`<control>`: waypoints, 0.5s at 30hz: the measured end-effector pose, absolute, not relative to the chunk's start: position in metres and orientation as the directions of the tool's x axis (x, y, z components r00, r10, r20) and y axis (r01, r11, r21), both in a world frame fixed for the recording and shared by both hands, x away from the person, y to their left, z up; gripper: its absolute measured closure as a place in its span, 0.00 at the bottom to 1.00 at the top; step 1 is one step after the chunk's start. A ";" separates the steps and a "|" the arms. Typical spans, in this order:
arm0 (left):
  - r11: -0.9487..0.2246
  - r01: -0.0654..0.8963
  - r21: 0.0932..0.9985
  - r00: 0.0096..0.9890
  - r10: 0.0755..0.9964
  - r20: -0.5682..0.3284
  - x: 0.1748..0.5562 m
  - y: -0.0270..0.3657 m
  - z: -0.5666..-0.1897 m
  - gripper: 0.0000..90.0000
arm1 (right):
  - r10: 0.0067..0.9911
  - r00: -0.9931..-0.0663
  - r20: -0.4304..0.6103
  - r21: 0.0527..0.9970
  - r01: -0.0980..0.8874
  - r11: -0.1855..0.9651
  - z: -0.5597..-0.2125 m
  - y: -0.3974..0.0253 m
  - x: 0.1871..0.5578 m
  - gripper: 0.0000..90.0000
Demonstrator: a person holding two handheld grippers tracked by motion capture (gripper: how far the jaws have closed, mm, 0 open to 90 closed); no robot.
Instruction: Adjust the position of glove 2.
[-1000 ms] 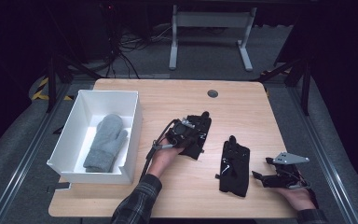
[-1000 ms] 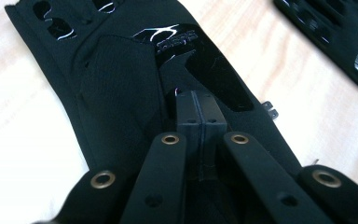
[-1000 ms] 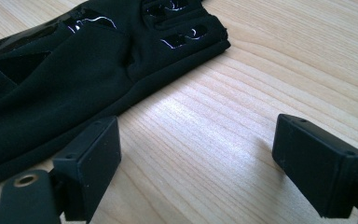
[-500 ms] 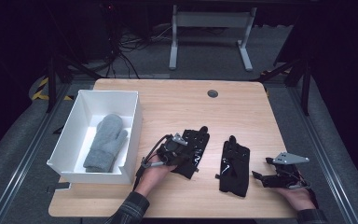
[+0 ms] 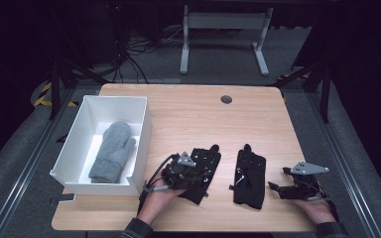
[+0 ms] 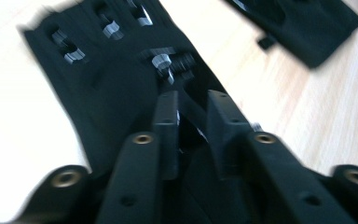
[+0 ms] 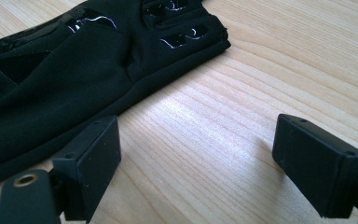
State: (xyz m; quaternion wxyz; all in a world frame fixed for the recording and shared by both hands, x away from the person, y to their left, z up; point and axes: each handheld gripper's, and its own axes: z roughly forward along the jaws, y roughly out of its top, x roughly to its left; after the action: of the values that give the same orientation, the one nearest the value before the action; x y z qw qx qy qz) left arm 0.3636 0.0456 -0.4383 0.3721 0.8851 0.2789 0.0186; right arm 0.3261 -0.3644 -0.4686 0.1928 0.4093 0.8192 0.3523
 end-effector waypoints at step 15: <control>-0.487 0.600 0.635 0.712 0.687 -0.147 0.406 0.059 -0.448 0.73 | 0.807 -0.590 -0.027 0.735 0.535 0.416 -0.469 -0.364 0.326 0.17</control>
State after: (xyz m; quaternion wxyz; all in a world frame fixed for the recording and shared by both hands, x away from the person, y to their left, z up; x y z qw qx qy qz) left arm 0.4063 0.0594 -0.4479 0.3416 0.8598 0.3742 0.0632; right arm 0.3261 -0.3644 -0.4686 0.1927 0.4094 0.8192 0.3524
